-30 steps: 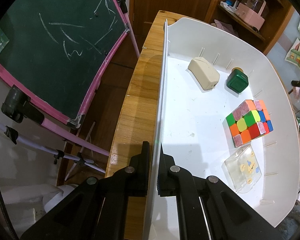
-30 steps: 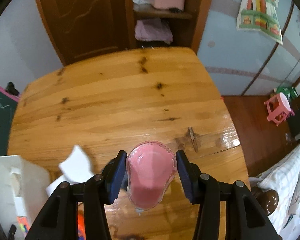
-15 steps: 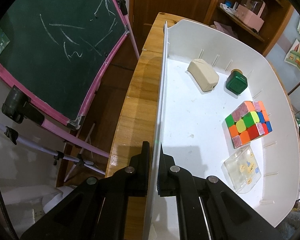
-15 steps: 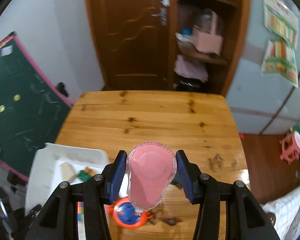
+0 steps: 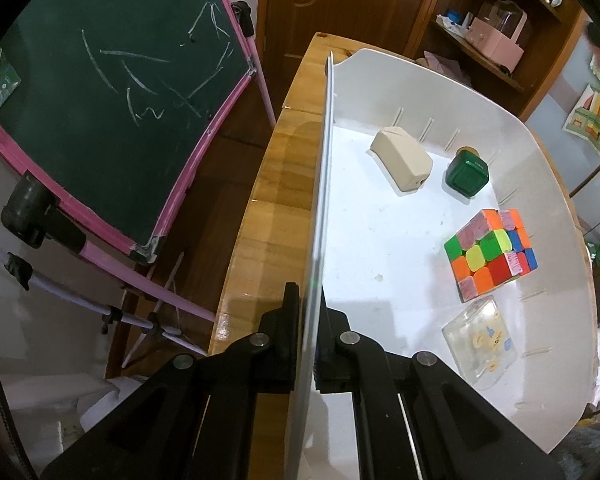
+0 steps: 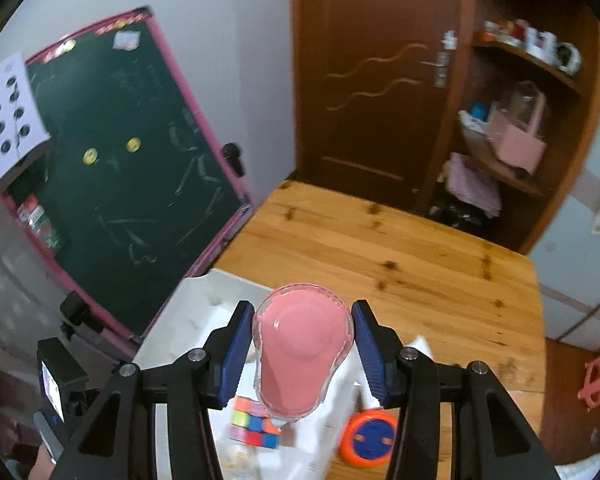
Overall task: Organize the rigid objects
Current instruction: 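Carry the pink case into the bin beside the beige piece and release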
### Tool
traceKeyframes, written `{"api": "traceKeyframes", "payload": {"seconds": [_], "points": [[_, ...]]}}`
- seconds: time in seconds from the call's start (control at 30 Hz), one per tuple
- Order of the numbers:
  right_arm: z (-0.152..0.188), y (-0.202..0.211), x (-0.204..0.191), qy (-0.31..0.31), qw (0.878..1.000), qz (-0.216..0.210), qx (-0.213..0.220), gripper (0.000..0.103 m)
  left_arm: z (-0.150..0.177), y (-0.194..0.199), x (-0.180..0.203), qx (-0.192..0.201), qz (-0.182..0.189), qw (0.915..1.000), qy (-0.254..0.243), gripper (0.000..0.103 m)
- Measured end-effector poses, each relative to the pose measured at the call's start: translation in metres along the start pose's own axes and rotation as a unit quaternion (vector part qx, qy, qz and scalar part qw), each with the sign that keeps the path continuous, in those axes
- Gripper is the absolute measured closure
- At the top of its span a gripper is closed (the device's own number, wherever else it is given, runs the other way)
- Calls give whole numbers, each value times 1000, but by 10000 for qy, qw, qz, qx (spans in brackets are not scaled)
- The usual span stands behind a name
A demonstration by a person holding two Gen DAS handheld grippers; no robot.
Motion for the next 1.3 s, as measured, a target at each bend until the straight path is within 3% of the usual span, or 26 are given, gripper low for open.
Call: {"api": "traceKeyframes", "payload": {"seconds": [0.43,0.73,1.3], "points": [[28,-138,-49,-70,9873,-718,-1412,52,1,-1,1,4,-41,10000,-10,96],[54,-181,-56,-256,9727,-962,-2095,52,0,0,3,-45,-60,10000,-22,96],[48,-157,-58,-81,9802,-1032,-1691,51,1,0,3,-77,-83,9999,-34,96]]}}
Point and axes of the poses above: each gripper's, at about its wrist camera, not at the fingertips, and y roughly against the way its jaws point, x to its right, z to its underside, the point moved 3 cm from there along -y, roughly the way its jaws point, and after that the axes turned 10 degrees about -z, right-handed, at the moved point
